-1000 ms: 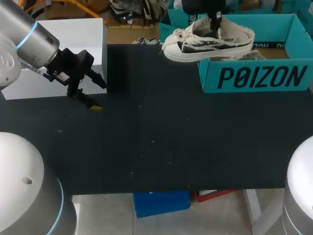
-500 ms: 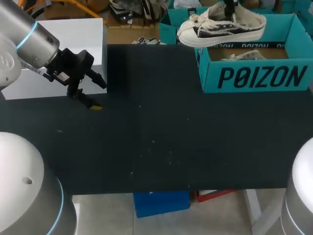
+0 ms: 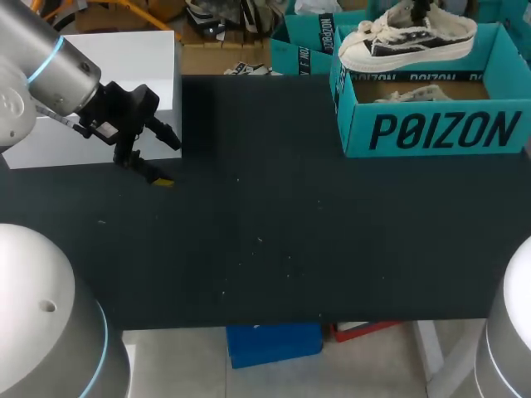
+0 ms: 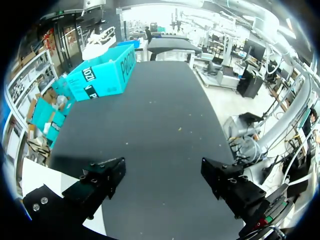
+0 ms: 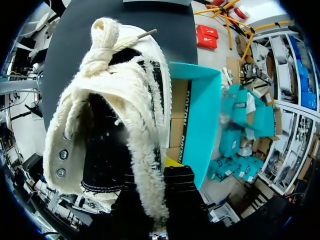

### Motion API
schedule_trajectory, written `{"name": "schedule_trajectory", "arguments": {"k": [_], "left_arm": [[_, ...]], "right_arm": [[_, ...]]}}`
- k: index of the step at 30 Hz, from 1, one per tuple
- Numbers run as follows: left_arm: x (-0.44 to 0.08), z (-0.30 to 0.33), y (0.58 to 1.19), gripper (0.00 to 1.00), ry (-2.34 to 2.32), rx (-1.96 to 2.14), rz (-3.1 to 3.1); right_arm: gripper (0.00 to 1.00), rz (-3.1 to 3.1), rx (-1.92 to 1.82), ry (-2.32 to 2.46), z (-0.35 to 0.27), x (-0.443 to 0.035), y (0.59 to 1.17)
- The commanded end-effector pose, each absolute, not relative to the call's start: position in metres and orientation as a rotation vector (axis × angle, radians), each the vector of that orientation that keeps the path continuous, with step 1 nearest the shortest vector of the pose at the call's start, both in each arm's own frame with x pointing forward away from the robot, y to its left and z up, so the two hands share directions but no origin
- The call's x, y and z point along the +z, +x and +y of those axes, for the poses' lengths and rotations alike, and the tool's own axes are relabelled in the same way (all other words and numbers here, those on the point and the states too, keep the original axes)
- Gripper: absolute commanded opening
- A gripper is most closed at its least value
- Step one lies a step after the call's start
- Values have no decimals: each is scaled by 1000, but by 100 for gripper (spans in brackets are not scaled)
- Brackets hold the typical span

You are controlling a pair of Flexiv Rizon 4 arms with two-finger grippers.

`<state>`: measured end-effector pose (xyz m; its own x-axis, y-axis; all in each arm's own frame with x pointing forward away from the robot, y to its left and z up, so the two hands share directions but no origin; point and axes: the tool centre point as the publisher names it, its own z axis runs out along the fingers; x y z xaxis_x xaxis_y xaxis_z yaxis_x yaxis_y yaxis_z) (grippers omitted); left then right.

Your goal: Take the shoe out of the shoebox, open the shoe tongue, remove and reinsert the insole, then place the shoe into the shoebox

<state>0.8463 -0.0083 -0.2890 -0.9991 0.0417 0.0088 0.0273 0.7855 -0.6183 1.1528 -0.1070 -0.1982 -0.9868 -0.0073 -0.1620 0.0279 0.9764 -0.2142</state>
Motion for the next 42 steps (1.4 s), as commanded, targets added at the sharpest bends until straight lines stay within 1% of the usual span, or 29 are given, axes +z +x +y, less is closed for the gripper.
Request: {"name": "schedule_trajectory", "arguments": {"k": [1, 8, 15, 26, 42], "left_arm": [[-290, -8, 845, 100, -56, 1023, -2953], [-290, -8, 845, 100, -56, 1023, -2953], [-290, -8, 845, 100, -56, 1023, -2953], [-290, -8, 845, 100, -56, 1023, -2953], [-290, -8, 845, 100, -56, 1023, -2953]], "right_arm": [[0, 3052, -297, 36, -133, -218, 1186], [0, 3074, -296, 44, -168, -242, 1209], [0, 3095, -273, 44, -184, -275, 1224], [0, 3113, -189, 28, -177, -323, 1245], [0, 3150, -170, 26, -167, -370, 1251]]}}
